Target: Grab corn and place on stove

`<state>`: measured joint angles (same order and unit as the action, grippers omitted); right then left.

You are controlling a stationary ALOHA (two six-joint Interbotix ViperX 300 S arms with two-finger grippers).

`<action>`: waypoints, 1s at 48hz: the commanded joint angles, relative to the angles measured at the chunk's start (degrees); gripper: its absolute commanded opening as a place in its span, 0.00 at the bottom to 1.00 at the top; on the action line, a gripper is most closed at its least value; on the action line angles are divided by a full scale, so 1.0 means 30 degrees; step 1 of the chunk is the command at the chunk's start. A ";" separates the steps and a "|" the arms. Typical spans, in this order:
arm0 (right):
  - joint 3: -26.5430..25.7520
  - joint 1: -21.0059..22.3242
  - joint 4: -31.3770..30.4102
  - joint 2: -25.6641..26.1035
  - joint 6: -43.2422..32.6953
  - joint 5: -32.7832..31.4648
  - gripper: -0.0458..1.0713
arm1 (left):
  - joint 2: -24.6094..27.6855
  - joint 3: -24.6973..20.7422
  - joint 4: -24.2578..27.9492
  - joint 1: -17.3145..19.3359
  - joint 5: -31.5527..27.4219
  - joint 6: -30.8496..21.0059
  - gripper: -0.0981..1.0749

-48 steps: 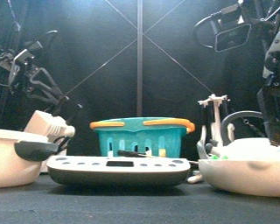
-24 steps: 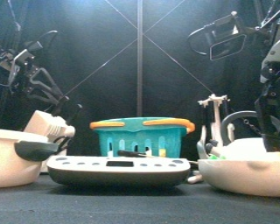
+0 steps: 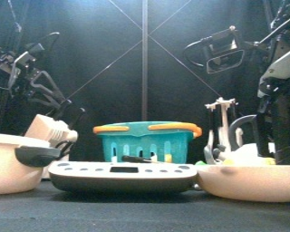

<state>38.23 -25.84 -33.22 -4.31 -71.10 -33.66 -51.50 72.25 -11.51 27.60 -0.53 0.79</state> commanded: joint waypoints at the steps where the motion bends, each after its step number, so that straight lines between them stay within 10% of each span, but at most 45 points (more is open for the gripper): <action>1: -0.0322 0.0146 -0.0146 0.1084 0.0029 -0.0029 0.59 | 0.0029 -0.0264 0.0059 0.0088 0.0059 0.0029 0.78; 12: -0.0850 0.0322 -0.2080 0.2783 0.0000 -0.0439 0.58 | 0.0029 -0.0264 0.0059 0.0088 0.0059 0.0029 0.78; 33: -0.6445 0.4395 -0.6064 -0.2344 0.0000 0.0732 0.58 | 0.0029 -0.0264 0.0059 0.0088 0.0059 0.0029 0.78; 40: -0.7354 0.4600 -0.5127 -0.2871 -0.0029 0.0615 0.58 | 0.0029 -0.0264 0.0059 0.0059 0.0029 0.0029 0.78; 48: -0.9580 0.4834 0.0820 -0.3398 -0.0029 -0.1963 0.58 | 0.0029 -0.0264 0.0029 0.0088 0.0059 0.0029 0.78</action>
<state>12.74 -11.78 -36.30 -15.12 -71.37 -35.95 -51.59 72.16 -11.51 27.69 -0.62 0.79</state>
